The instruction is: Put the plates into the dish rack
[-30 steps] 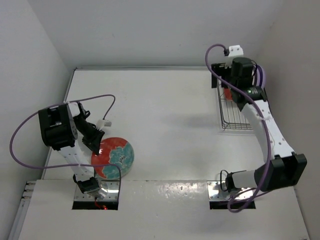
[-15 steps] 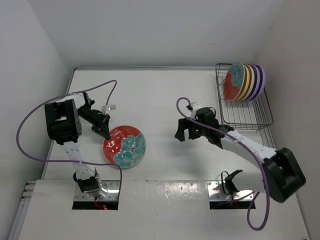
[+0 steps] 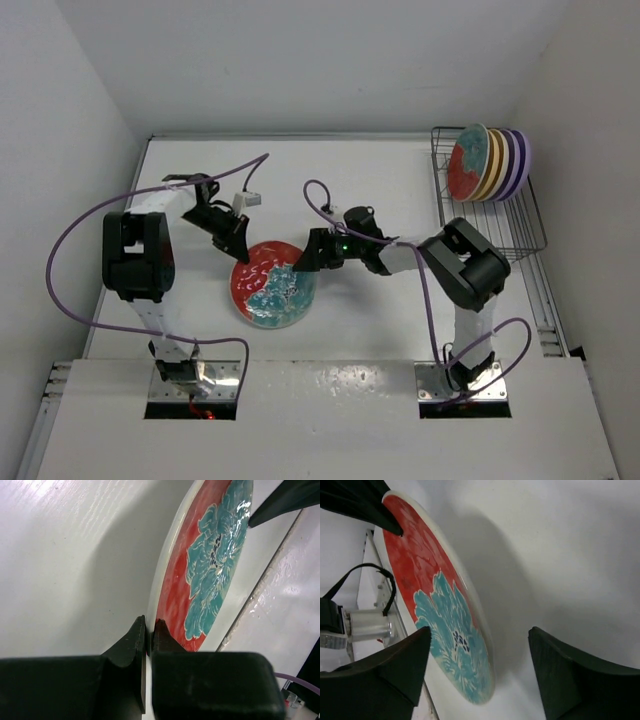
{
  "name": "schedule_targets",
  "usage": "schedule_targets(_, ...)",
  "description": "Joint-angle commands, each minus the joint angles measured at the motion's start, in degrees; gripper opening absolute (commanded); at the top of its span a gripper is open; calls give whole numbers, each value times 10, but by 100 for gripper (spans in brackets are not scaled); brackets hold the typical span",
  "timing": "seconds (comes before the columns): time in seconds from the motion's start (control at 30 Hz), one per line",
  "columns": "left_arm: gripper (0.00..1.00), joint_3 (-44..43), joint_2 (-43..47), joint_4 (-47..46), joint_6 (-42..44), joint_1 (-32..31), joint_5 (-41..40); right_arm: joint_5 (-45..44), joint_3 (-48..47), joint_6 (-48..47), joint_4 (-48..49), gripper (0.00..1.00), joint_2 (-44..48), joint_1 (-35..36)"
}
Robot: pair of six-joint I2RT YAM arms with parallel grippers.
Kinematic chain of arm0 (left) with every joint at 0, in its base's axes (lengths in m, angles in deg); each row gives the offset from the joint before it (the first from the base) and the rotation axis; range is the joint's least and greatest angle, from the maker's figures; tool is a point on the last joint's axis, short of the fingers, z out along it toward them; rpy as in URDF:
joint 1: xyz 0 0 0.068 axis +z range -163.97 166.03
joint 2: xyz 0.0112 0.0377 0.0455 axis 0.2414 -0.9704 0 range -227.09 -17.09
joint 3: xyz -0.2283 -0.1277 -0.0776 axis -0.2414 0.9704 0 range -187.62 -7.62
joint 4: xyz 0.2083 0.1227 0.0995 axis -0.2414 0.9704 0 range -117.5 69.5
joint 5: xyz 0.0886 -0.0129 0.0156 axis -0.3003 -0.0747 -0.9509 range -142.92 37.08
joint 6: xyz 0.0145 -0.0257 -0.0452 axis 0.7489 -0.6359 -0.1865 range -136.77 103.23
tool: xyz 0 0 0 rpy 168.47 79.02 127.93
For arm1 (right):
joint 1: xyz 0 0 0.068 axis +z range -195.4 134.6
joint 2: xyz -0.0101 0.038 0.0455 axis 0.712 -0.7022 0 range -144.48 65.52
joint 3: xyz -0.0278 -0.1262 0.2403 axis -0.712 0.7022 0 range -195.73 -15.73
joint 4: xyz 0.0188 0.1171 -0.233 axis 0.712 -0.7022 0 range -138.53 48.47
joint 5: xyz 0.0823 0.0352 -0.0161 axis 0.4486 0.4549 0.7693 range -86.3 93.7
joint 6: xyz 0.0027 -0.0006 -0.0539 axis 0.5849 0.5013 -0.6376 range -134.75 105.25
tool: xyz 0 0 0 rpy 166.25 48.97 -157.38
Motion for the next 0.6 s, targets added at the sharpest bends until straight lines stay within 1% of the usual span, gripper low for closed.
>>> schedule_targets(0.0, 0, 0, 15, -74, 14, 3, 17, 59, -43, 24, 58, 75, -35, 29)
schedule_targets(0.03, 0, -6, 15, -74, 14, 3, 17, 60, -46, 26, 57, 69, -57, 34)
schedule_targets(0.07, 0, -6, 15, -74, 14, 3, 17, 65, -47, 37, 64, 53, -62, 39)
schedule_targets(0.1, 0, -12, 15, -74, 14, 3, 17, 66, -47, 53, 71, 45, -66, 37)
schedule_targets(0.13, 0, -12, 15, -74, 14, 3, 12, 67, -44, 68, 91, 27, -69, 35)
schedule_targets(0.2, 0, -19, 15, -74, 14, 3, 7, 61, -44, 80, 90, 8, -56, 25)
schedule_targets(0.23, 0, -27, 15, -74, 6, 3, 7, 57, -44, 79, 80, 0, -42, 18)
schedule_targets(0.27, 0, -33, 15, -74, 0, 9, 1, 48, -43, 76, 73, 0, -20, 16)
schedule_targets(0.33, 0, -61, 4, -74, -15, 14, -17, 33, -51, 60, 24, 0, 16, 4)
schedule_targets(0.37, 12, -75, 4, -67, -22, 14, -22, 28, -62, 53, -2, 0, 45, -3)
schedule_targets(0.4, 21, -90, -3, -57, -22, 19, -27, 19, -67, 43, -15, 0, 58, -12)
schedule_targets(0.43, 31, -126, -10, -36, -30, 19, -28, 15, -71, 38, -27, 0, 71, -16)
schedule_targets(0.47, 48, -145, -10, -28, -41, 34, -28, 12, -83, 32, -67, 0, 116, -23)
schedule_targets(0.53, 69, -190, -4, -42, -80, 49, -61, -22, -111, 9, -109, 0, 159, -55)
schedule_targets(0.57, 84, -201, -4, -55, -133, 66, -84, -36, -143, -12, -192, 0, 185, -63)
